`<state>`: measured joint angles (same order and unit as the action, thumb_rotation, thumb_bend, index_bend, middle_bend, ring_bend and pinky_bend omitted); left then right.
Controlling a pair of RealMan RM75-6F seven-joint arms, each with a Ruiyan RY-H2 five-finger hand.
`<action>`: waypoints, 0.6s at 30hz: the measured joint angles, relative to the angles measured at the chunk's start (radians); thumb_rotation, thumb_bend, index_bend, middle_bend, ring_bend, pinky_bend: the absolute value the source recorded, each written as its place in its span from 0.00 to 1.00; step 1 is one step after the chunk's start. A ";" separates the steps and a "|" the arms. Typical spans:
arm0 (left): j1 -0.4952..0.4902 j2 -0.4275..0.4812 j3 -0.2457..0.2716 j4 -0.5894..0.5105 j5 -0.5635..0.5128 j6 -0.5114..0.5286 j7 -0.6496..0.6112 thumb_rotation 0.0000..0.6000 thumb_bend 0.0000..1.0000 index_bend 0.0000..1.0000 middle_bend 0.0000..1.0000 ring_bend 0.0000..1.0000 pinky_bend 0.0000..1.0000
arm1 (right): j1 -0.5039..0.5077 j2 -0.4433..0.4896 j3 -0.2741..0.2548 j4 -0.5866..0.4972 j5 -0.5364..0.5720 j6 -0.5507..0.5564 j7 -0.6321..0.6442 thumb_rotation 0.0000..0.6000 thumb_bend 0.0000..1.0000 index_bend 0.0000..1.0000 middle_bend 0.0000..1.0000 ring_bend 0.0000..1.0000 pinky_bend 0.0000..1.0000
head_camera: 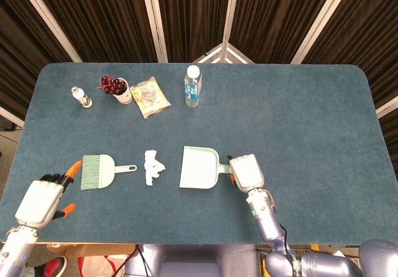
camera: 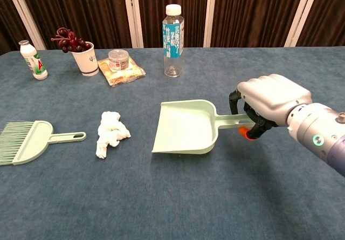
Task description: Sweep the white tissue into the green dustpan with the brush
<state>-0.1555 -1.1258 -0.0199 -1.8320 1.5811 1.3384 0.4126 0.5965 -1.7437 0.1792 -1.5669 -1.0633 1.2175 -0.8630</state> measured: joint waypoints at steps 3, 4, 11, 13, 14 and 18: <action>-0.047 -0.032 -0.045 0.001 -0.054 -0.042 0.088 1.00 0.29 0.31 0.72 0.73 0.76 | 0.000 0.008 0.000 -0.005 0.005 0.001 0.003 1.00 0.44 0.59 0.82 0.80 0.86; -0.066 -0.048 -0.062 0.005 -0.077 -0.058 0.119 1.00 0.30 0.32 0.74 0.74 0.77 | 0.000 0.010 0.000 -0.006 0.006 0.001 0.003 1.00 0.44 0.59 0.82 0.80 0.86; -0.154 -0.145 -0.128 0.036 -0.232 -0.143 0.249 1.00 0.30 0.34 0.78 0.78 0.81 | 0.008 0.022 -0.007 0.002 0.004 -0.003 -0.006 1.00 0.44 0.59 0.82 0.80 0.86; -0.180 -0.180 -0.141 0.048 -0.279 -0.161 0.290 1.00 0.30 0.35 0.79 0.79 0.82 | 0.012 0.022 -0.011 0.011 -0.003 -0.003 -0.011 1.00 0.44 0.59 0.82 0.80 0.86; -0.190 -0.195 -0.146 0.053 -0.297 -0.167 0.308 1.00 0.30 0.36 0.80 0.80 0.83 | 0.014 0.022 -0.013 0.017 -0.008 -0.003 -0.014 1.00 0.45 0.59 0.82 0.80 0.86; -0.227 -0.244 -0.159 0.075 -0.364 -0.183 0.386 1.00 0.30 0.39 0.84 0.84 0.87 | 0.021 0.017 -0.022 0.045 -0.019 -0.006 -0.014 1.00 0.45 0.59 0.82 0.80 0.86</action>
<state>-0.3827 -1.3695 -0.1786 -1.7569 1.2169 1.1549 0.7982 0.6172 -1.7265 0.1577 -1.5219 -1.0826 1.2112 -0.8773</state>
